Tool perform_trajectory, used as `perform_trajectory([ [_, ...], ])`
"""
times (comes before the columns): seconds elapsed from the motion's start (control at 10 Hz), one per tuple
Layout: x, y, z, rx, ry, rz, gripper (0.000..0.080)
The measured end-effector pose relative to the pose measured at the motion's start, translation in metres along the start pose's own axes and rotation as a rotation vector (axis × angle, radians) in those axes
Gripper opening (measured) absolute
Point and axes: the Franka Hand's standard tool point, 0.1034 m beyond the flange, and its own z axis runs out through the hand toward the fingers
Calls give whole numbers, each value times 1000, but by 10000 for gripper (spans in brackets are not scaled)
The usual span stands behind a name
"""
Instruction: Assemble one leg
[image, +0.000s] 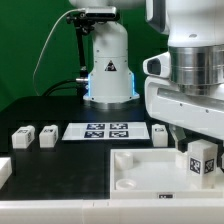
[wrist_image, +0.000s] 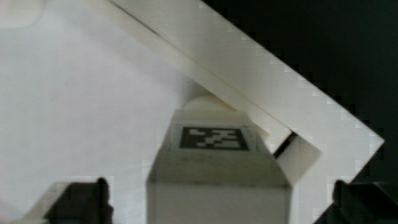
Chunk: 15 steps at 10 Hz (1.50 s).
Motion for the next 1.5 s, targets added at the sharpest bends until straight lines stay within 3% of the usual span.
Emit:
perform_trajectory([
  [0.4,-1,1,2,-11,3,-600,648],
  [0.8,-5,-2,0,-39,16,-1097,648],
  [1.1,-1,0,0,-50,15,-1328,648],
  [1.3,-1,0,0,-50,15,-1316,622],
  [1.4,-1,0,0,-50,15,-1316,450],
  [1.5,-1,0,0,-50,15,-1316,450],
])
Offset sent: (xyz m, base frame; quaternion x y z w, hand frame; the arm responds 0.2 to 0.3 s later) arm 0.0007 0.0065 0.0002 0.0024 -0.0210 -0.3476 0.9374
